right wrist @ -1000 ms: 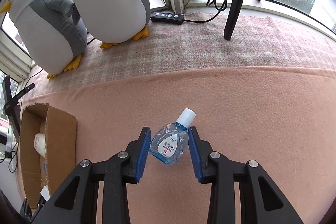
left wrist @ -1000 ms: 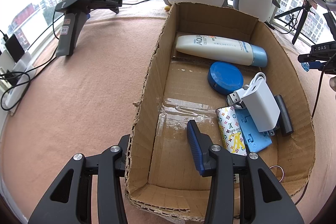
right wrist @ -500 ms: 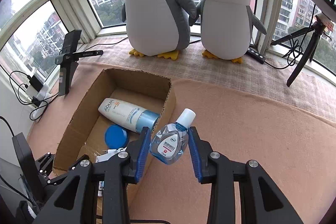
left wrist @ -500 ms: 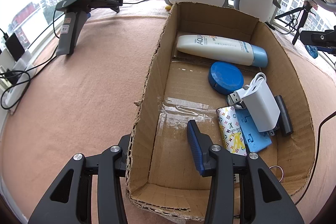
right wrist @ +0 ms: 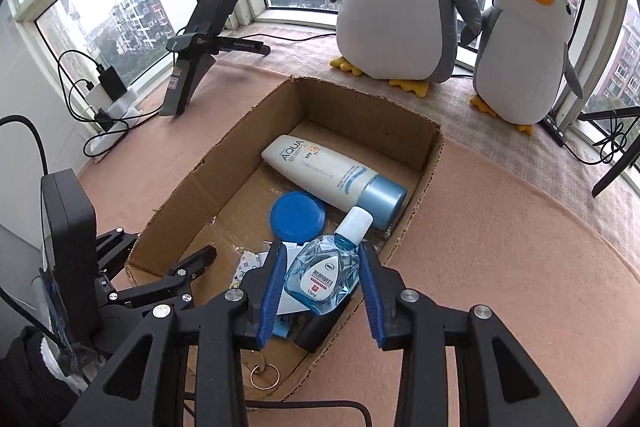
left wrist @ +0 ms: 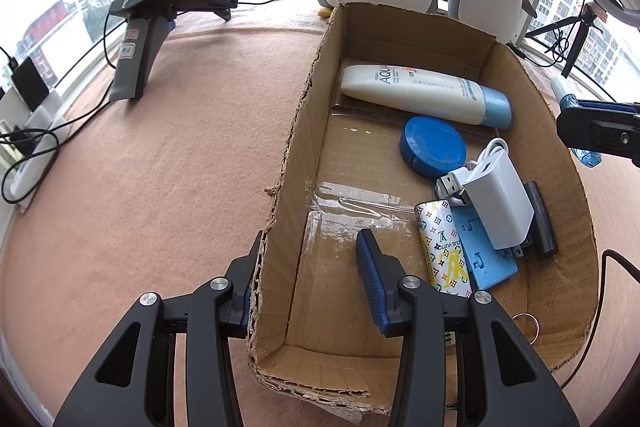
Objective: Organize rigid objects
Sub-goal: 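Carry the eye-drop bottle with the right tool into the box and release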
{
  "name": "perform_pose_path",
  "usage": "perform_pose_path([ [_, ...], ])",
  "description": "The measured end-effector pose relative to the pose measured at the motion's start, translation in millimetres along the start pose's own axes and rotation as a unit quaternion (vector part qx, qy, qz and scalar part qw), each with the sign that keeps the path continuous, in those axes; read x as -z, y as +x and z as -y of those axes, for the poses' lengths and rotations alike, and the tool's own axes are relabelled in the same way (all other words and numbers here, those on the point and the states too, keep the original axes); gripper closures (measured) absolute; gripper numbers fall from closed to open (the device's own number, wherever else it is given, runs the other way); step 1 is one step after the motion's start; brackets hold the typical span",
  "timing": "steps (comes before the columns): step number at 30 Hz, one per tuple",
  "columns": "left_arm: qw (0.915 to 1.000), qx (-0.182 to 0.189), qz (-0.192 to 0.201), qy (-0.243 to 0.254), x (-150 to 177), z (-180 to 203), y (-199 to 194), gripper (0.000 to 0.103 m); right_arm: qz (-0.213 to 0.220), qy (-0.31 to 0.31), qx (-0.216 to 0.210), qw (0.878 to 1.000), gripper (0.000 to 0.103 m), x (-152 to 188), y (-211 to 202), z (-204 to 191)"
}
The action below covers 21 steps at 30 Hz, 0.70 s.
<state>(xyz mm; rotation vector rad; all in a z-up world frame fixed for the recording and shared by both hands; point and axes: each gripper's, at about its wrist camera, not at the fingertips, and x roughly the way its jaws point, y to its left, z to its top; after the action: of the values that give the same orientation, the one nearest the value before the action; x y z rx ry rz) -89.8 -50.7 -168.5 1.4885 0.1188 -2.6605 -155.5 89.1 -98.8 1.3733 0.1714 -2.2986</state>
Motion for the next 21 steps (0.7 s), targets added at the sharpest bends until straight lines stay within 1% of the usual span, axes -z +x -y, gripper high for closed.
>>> perform_pose_path([
  [5, 1.0, 0.0, -0.002, -0.002, 0.8, -1.5, -1.3, 0.061, -0.001, -0.006, -0.015, 1.0, 0.07, 4.3, -1.1, -8.5],
  [7, 1.0, -0.001, -0.003, -0.003, 1.1, -2.2, -1.8, 0.061, -0.001, -0.014, -0.015, 1.0, 0.064, 5.3, -3.7, -12.7],
  [8, 1.0, -0.001, -0.004, -0.003, 1.4, -2.3, -2.2, 0.061, 0.0, -0.018, -0.013, 1.0, 0.059, 5.9, -5.4, -14.8],
  [9, 1.0, -0.002, -0.004, -0.003, 1.6, -2.4, -2.6, 0.062, 0.003, -0.02, -0.013, 1.0, 0.057, 6.7, -7.9, -16.9],
  [11, 1.0, -0.003, -0.004, -0.004, 2.2, -2.5, -3.6, 0.062, 0.004, -0.025, -0.01, 1.0, 0.056, 7.9, -12.0, -19.7],
  [14, 1.0, -0.003, -0.005, -0.005, 3.4, -3.0, -4.7, 0.062, 0.004, -0.026, -0.011, 1.0, 0.051, 10.2, -16.5, -21.8],
  [21, 1.0, -0.006, -0.001, -0.005, 4.9, -3.6, -10.8, 0.062, 0.004, -0.029, -0.013, 0.999, 0.051, 17.5, -21.9, -26.9],
])
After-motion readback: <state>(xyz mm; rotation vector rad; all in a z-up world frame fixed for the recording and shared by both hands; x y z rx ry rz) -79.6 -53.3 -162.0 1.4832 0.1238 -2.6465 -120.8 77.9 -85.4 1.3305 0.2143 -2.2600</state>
